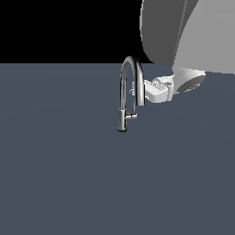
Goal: Turn on the faucet by rotating a designated handle.
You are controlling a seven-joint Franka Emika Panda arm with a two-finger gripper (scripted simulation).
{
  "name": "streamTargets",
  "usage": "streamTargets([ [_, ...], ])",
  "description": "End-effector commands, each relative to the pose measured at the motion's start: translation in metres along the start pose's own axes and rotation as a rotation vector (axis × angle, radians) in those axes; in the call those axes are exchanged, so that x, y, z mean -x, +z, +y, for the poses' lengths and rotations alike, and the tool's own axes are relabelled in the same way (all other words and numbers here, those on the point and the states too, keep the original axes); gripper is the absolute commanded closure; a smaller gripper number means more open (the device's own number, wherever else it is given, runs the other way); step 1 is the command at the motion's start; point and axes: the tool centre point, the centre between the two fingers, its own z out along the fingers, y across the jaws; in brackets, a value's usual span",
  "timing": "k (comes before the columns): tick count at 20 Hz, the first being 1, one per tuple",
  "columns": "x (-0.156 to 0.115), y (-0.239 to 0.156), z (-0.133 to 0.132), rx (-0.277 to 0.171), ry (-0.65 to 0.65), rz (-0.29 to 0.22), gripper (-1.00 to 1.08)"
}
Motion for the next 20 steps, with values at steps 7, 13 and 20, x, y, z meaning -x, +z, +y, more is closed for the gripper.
streamTargets([
  [7,-0.034,0.002,-0.004,-0.068,0.064,-0.08,1.08],
  [13,-0.043,0.004,-0.004,-0.086,0.08,-0.101,1.08],
  [20,-0.043,0.004,-0.004,-0.085,0.08,-0.099,1.08],
])
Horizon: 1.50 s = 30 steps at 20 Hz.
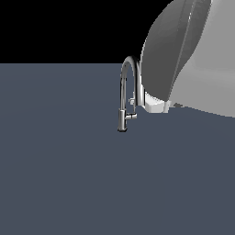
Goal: Turn on the faucet by rotating a designated handle.
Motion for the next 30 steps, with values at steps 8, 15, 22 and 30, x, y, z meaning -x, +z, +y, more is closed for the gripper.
streamTargets([
  [8,0.001,0.0,0.005,0.0,0.0,0.0,1.08],
  [15,0.003,0.0,0.011,0.0,0.0,0.0,1.08],
  [22,0.005,0.0,0.02,0.0,0.0,0.0,1.08],
  [30,0.008,0.0,0.031,0.0,0.0,0.0,1.08],
])
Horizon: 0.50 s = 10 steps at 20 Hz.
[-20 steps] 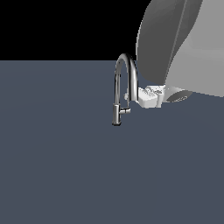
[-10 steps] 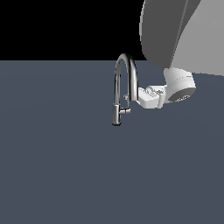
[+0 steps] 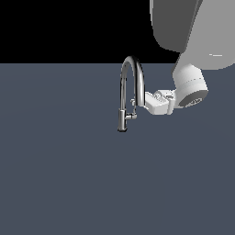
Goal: Turn on the faucet by rotating a designated handle.
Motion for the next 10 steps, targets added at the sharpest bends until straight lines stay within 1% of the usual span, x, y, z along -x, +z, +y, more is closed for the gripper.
streamTargets([
  [1,0.003,-0.001,0.005,0.003,0.0,-0.002,1.08],
  [10,0.006,-0.001,0.019,0.003,0.0,-0.002,1.08],
])
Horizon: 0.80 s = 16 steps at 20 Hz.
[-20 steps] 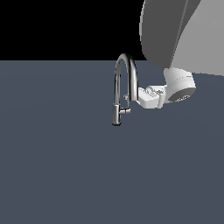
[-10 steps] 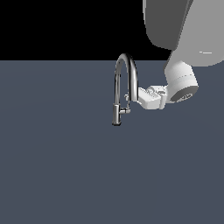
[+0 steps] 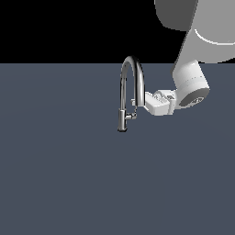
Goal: Turn on the faucet by rotating a designated handle.
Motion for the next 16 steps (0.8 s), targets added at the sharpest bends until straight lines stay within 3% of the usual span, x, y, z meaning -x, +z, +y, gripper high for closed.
streamTargets([
  [1,0.0,0.0,0.0,0.0,0.0,0.001,1.08],
  [16,-0.018,-0.005,0.04,-0.005,0.001,0.004,1.08],
])
